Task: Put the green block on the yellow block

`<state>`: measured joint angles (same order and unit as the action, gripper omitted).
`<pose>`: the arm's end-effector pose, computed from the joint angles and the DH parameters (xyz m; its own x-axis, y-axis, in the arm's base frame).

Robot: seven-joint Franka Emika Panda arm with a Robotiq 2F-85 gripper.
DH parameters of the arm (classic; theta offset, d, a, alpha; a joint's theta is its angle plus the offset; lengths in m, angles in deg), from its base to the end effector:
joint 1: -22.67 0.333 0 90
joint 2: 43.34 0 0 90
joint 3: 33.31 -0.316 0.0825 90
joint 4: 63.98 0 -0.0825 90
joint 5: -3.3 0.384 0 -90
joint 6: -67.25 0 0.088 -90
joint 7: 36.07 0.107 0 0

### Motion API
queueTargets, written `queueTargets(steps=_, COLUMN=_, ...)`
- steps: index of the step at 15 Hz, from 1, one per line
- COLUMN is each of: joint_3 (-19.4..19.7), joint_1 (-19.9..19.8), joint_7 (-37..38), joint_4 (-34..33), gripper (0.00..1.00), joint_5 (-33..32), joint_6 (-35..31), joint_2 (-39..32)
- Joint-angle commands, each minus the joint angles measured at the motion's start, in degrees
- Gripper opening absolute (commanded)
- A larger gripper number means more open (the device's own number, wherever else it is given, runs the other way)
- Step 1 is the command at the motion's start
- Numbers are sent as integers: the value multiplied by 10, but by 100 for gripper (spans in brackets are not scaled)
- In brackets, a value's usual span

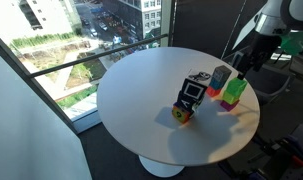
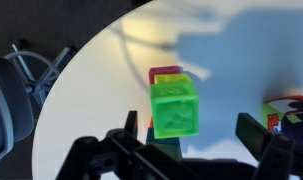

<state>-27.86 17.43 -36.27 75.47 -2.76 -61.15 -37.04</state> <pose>0.4543 -0.0887 0.3397 0.9897 -0.1151 -0.0854 -0.1096 -0.9918 0.0663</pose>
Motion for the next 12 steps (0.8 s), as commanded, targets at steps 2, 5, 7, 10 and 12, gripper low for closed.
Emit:
queueTargets(steps=2, joint_3=-2, joint_1=-3, joint_7=-14, joint_4=-9, gripper=100, joint_5=-16, joint_6=70, joint_2=44)
queueTargets(steps=5, joint_3=-3, joint_1=-3, joint_7=-13, joint_4=-10, gripper=100, joint_5=-25, joint_6=104, joint_2=68)
queueTargets(steps=7, joint_3=-3, joint_1=-4, joint_7=-11, joint_4=-10, gripper=100, joint_5=-30, joint_6=127, joint_2=84)
queueTargets(steps=10, joint_3=-4, joint_1=-5, joint_7=-7, joint_4=-11, gripper=100, joint_5=-36, joint_6=154, joint_2=108)
queueTargets(steps=12, joint_3=-3, joint_1=-5, joint_7=-7, joint_4=-13, gripper=100, joint_5=-36, joint_6=169, joint_2=122)
